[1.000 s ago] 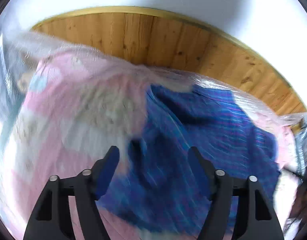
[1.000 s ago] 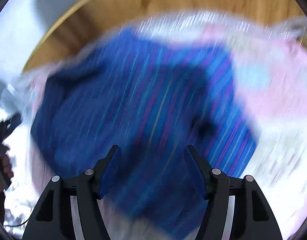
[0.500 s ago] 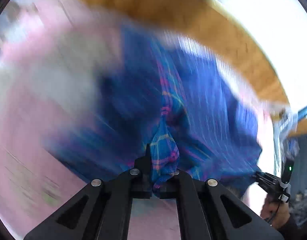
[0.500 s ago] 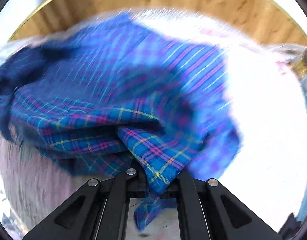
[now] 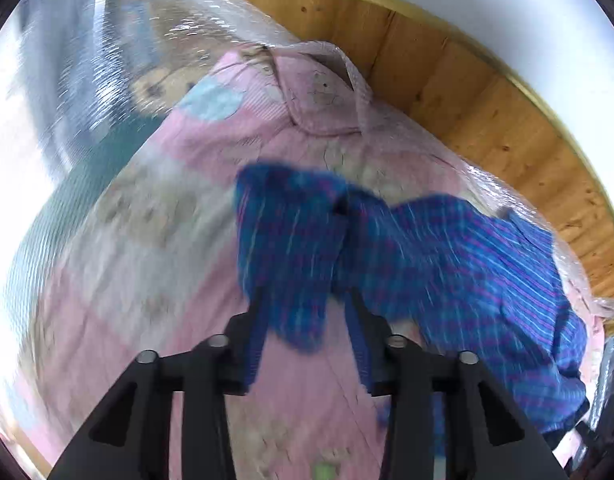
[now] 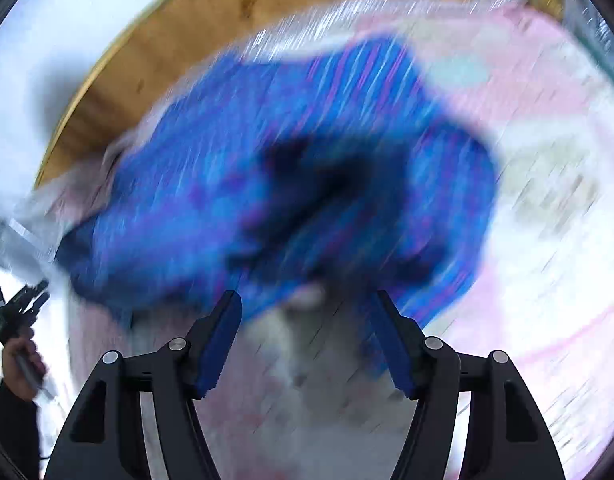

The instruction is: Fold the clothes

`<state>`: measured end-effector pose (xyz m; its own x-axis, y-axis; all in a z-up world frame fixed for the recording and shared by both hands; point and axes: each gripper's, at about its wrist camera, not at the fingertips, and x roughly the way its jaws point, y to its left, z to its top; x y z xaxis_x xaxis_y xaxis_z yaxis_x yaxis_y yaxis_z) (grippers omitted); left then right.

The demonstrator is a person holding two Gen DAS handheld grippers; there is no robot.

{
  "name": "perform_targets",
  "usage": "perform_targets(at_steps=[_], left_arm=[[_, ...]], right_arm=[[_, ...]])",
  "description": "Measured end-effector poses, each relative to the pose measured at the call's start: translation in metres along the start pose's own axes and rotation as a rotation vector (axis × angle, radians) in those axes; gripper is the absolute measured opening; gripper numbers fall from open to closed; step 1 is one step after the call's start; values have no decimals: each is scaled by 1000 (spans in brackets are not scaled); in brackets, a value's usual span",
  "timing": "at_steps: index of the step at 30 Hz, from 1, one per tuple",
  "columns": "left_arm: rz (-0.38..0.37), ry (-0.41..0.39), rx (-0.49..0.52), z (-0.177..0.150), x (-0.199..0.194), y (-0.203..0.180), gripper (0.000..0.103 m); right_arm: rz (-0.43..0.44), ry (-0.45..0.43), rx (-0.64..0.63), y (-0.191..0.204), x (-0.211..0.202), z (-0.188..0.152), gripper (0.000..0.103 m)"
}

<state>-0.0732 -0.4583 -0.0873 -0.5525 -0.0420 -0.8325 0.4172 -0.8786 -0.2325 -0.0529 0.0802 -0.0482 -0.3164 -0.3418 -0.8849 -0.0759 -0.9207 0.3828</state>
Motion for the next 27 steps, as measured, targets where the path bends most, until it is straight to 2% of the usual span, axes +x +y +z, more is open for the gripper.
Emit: perform_targets(at_steps=[2,3,5,6,9,10,11,12,13,15,19,21,22,23,24,25,26,27], left_arm=[[-77,-26,34,-39,-13,-12,70],[-133,-9,77,-54,-9,-22,74],[-250,68,198,-78,12,-50,74],[-281,103,257,-85,26,-63,74],[-316,119,407,-94,61,-100,74],[-325,114,438,-95,69,-111,74],[-354,127,447,-94,74,-117,67],[-390,147,446,-92,77,-121,27],[-426,167,446,-90,81,-125,4],[-519,185,402,-79,67,-122,3],[-787,193,273,-35,-19,-96,3],[-888,251,201,-12,-44,-79,3],[-936,283,163,-1,-56,-70,3],[-983,315,125,11,-67,-62,3],[-974,332,116,17,-66,-56,4],[-944,341,117,21,-60,-52,6],[-901,370,104,21,-44,-47,9],[-849,400,102,13,-25,-45,11]], right_arm=[[-4,29,-36,21,23,-13,67],[-3,36,-54,32,35,-18,67],[1,32,-91,52,58,-17,67],[-4,28,-110,61,69,-16,67],[-95,-11,-168,78,95,-6,65],[-138,-19,-175,81,99,-3,42],[-166,-31,-184,84,97,-1,4],[-147,-57,-197,89,71,-4,3],[-128,-83,-210,93,45,-6,3],[-89,-135,-237,103,-7,-11,3],[-11,-240,-289,122,-111,-21,2],[28,-292,-315,131,-163,-26,3],[49,-308,-325,134,-184,-28,3],[78,-292,-325,129,-187,-26,4],[106,-275,-326,125,-190,-25,6],[126,-253,-317,119,-188,-23,25],[122,-211,-275,110,-169,-22,59],[118,-169,-234,100,-149,-21,71]])
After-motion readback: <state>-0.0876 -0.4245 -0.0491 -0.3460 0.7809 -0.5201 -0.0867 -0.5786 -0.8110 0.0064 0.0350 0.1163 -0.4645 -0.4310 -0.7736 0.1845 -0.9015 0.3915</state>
